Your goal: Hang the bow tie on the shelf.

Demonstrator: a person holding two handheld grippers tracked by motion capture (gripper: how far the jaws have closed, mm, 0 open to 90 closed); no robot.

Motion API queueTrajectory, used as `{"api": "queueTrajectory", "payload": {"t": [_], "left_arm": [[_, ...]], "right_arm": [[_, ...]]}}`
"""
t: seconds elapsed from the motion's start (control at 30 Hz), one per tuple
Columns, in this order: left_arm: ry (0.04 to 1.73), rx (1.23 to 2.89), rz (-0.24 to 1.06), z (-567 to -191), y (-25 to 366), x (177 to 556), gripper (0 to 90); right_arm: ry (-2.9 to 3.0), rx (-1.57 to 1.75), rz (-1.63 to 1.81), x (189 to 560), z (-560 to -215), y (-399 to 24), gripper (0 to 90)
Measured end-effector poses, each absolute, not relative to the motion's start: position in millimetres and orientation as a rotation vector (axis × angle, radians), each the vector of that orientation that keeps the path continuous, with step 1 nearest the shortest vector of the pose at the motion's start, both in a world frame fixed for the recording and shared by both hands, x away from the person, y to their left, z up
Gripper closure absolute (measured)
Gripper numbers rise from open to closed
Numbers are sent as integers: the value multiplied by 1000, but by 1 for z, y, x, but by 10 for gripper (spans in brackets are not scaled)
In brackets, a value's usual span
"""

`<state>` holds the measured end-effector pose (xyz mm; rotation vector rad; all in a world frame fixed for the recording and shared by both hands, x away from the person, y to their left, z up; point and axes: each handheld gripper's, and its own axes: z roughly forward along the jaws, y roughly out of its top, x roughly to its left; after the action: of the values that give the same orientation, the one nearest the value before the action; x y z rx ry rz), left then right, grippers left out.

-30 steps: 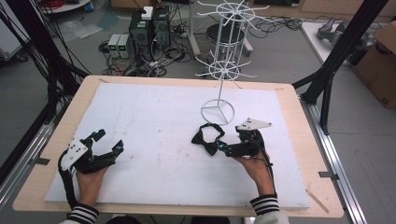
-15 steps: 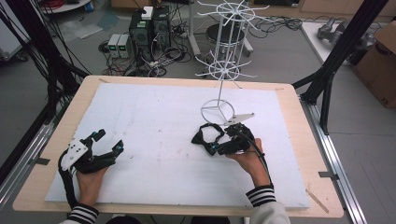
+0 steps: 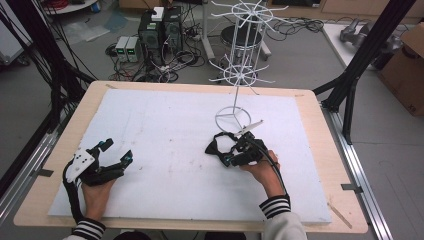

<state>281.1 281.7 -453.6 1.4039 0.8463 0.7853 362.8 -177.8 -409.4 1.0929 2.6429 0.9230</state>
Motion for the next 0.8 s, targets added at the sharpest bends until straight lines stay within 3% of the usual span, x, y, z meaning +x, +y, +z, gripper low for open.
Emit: {"api": "queueTrajectory", "payload": {"t": [0.33, 0.53, 0.8], "left_arm": [[841, 1406, 783, -454, 282, 281, 158], [840, 1406, 783, -454, 282, 281, 158], [844, 1404, 782, -454, 282, 281, 158]], "right_arm": [[2670, 1129, 856, 368, -415, -174, 537], [2677, 1180, 824, 372, -420, -171, 563], [2696, 1224, 841, 371, -420, -171, 711]]}}
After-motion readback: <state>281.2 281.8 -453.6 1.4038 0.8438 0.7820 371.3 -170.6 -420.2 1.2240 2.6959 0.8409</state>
